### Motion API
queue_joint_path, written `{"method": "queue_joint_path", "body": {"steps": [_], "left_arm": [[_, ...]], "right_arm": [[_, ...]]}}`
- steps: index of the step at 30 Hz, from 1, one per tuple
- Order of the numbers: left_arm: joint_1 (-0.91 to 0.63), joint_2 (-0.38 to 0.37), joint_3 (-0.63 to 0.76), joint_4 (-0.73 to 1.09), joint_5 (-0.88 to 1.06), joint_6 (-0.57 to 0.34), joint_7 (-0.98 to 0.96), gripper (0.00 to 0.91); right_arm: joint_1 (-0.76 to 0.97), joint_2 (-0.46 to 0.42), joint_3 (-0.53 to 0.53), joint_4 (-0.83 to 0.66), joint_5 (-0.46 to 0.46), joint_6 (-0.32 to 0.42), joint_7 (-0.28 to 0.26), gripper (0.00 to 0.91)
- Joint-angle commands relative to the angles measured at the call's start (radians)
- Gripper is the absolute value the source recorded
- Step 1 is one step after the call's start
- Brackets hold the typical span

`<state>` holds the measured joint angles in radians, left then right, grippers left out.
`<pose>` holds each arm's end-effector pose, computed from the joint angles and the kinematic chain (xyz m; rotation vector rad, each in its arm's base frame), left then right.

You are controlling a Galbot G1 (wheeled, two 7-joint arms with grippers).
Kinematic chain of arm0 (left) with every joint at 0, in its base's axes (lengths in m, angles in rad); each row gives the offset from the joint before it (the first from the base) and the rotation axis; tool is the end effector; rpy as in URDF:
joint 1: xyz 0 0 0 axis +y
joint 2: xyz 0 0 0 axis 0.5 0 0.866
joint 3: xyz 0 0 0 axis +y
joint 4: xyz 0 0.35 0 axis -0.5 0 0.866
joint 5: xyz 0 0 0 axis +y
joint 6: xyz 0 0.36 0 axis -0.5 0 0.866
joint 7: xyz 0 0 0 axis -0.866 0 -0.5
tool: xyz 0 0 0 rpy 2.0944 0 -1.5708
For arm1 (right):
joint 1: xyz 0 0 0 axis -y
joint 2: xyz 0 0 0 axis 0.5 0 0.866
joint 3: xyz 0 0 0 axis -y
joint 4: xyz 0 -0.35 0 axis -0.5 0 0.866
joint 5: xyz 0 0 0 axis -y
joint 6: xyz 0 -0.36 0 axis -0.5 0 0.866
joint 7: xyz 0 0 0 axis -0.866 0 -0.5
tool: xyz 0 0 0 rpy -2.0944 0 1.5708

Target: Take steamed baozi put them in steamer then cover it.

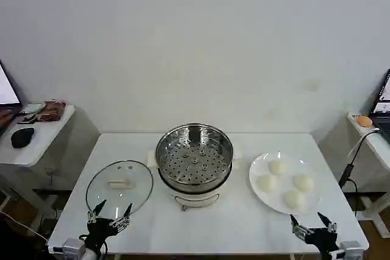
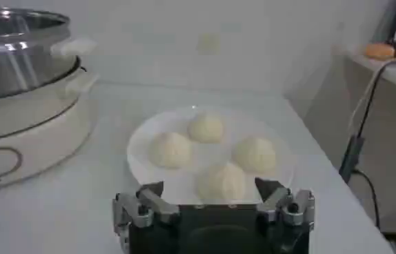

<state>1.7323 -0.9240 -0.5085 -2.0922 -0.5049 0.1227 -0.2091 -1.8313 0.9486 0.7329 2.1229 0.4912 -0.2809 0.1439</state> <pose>0.1537 0.0991 -0.3052 -0.1614 -2.7719 -0.1196 0.1460 -0.1457 -0.2782 0.0252 -2.6577 0.2493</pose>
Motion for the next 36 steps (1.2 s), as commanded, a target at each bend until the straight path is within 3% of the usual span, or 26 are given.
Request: {"method": "queue_joint_path", "body": {"steps": [1, 9, 12, 18, 25, 27, 30, 33, 36], "left_arm": [[0.000, -0.001, 0.001, 0.000, 0.009, -0.002, 0.006, 0.907], [-0.010, -0.009, 0.001, 0.008, 0.023, -0.007, 0.025, 0.907], [-0.017, -0.010, 0.000, 0.012, 0.028, -0.003, 0.037, 0.907], [-0.025, -0.015, -0.003, 0.015, 0.033, 0.007, 0.051, 0.907], [-0.043, -0.022, 0.002, 0.029, 0.035, 0.008, 0.055, 0.907], [-0.050, -0.024, 0.004, 0.034, 0.050, 0.012, 0.054, 0.907], [-0.061, -0.026, 0.003, 0.036, 0.058, 0.022, 0.054, 0.907], [-0.072, -0.027, 0.002, 0.037, 0.056, 0.033, 0.054, 0.907], [-0.077, -0.024, 0.001, 0.035, 0.056, 0.051, 0.056, 0.907]], "right_arm": [[0.038, -0.038, 0.002, -0.012, -0.102, 0.001, -0.027, 0.907], [0.175, -0.165, -0.010, -0.074, -0.183, -0.001, -0.075, 0.907], [0.247, -0.238, -0.037, -0.135, -0.322, 0.030, -0.117, 0.907], [0.359, -0.339, -0.081, -0.210, -0.370, 0.028, -0.168, 0.907], [0.494, -0.458, -0.191, -0.307, -0.354, 0.030, -0.254, 0.907], [0.554, -0.493, -0.222, -0.349, -0.353, 0.030, -0.336, 0.907], [0.605, -0.517, -0.268, -0.392, -0.376, 0.052, -0.400, 0.907], [0.663, -0.543, -0.325, -0.438, -0.366, 0.095, -0.530, 0.907], [0.754, -0.557, -0.421, -0.468, -0.357, 0.115, -0.564, 0.907]]}}
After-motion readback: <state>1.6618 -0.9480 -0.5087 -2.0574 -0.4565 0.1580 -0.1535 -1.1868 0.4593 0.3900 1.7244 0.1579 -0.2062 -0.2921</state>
